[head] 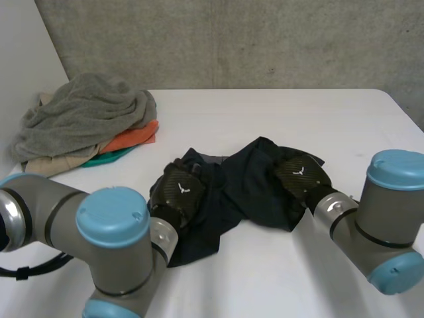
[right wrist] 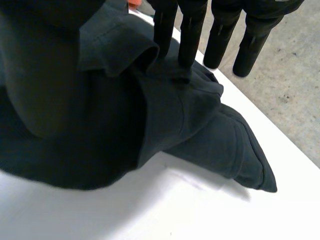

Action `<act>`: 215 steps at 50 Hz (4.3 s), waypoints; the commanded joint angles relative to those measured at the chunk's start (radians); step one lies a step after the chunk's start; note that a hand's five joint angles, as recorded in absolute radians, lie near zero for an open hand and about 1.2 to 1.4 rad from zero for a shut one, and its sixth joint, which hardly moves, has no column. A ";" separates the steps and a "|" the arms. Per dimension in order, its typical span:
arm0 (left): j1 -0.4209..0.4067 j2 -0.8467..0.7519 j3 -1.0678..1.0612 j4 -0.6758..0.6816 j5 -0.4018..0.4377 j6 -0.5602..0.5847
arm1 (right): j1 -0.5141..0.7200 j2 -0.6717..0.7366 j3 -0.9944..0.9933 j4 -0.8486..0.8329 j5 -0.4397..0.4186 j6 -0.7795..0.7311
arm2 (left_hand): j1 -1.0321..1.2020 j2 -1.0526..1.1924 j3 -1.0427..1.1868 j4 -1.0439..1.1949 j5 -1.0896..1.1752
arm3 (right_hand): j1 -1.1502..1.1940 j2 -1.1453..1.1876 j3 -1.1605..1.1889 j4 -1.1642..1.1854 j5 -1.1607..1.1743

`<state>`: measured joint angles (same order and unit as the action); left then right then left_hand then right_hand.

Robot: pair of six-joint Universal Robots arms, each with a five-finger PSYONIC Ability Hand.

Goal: Fold the laundry.

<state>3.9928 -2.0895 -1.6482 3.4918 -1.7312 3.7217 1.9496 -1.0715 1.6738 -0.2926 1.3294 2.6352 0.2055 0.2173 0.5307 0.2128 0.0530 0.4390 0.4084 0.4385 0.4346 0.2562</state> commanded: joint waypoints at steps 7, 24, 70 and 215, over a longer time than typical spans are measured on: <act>0.051 0.046 0.065 0.055 0.021 -0.037 | 0.022 -0.016 -0.097 0.007 0.057 0.109 | 1.191 1.179 0.866 1.183 1.169 | 0.957 0.988 0.958 0.962 0.965; 0.368 0.097 0.280 0.009 0.082 -0.324 | 0.411 -0.104 -0.302 0.357 0.082 0.443 | 1.191 1.179 0.866 1.183 1.169 | 0.957 0.988 0.958 0.962 0.965; -0.230 -0.067 0.137 -0.215 -0.277 -0.391 | -0.054 0.070 -0.230 0.230 -0.073 -0.112 | 0.005 -0.007 -0.320 -0.002 -0.017 | 0.180 0.210 0.180 0.184 0.188; 0.279 0.554 0.452 -0.721 0.229 -0.576 | 0.078 -0.422 -0.500 0.650 0.238 -0.063 | 1.191 1.179 0.866 1.183 1.169 | 0.957 0.988 0.958 0.962 0.965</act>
<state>4.2405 -1.6493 -1.2602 2.8040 -1.5659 2.9735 2.0673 -1.4138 1.1902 0.3172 1.6139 2.5448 1.1361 1.1935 1.1836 1.1967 1.0055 1.0957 1.1723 1.1971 1.1980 1.0078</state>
